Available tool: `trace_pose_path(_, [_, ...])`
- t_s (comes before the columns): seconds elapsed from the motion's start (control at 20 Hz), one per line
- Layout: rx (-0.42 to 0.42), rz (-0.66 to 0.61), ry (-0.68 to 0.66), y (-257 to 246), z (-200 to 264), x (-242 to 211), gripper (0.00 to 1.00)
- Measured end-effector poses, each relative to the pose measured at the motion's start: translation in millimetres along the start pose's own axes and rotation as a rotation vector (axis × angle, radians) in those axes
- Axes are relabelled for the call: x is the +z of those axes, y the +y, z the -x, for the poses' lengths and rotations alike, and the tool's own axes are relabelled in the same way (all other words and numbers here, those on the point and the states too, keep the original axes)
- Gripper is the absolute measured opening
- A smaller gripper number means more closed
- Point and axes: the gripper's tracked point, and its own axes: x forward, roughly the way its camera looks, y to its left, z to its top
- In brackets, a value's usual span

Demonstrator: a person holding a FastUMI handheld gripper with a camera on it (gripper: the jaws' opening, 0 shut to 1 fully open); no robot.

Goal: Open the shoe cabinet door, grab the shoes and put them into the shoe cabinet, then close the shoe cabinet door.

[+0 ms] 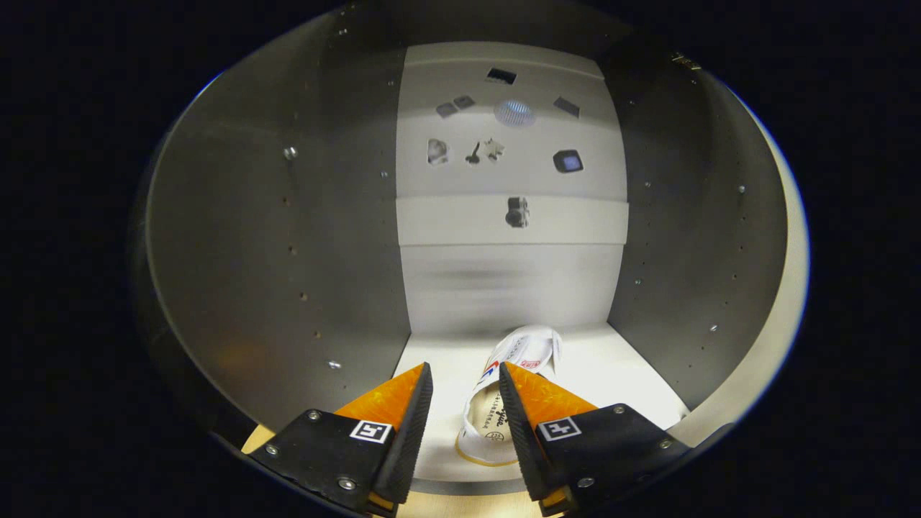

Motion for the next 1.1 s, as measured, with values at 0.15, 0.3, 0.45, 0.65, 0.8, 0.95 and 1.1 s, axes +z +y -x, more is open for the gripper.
trace_pose_path(0.15, [-0.004,0.007,-0.077,-2.2,25.9,21.2,0.60])
trace_pose_path(0.3, [-0.009,-0.005,-0.124,-4.5,54.9,34.5,0.60])
trace_pose_path(0.45, [-0.010,-0.019,-0.157,-5.3,87.4,39.1,0.61])
trace_pose_path(0.65, [-0.017,-0.018,-0.194,-7.5,139.0,40.8,0.64])
trace_pose_path(0.8, [-0.022,-0.028,-0.221,-9.3,177.6,37.8,0.67])
trace_pose_path(0.95, [-0.036,-0.022,-0.236,-11.1,213.0,28.0,0.74])
trace_pose_path(1.1, [-0.044,-0.016,-0.234,-14.2,249.8,16.5,0.78])
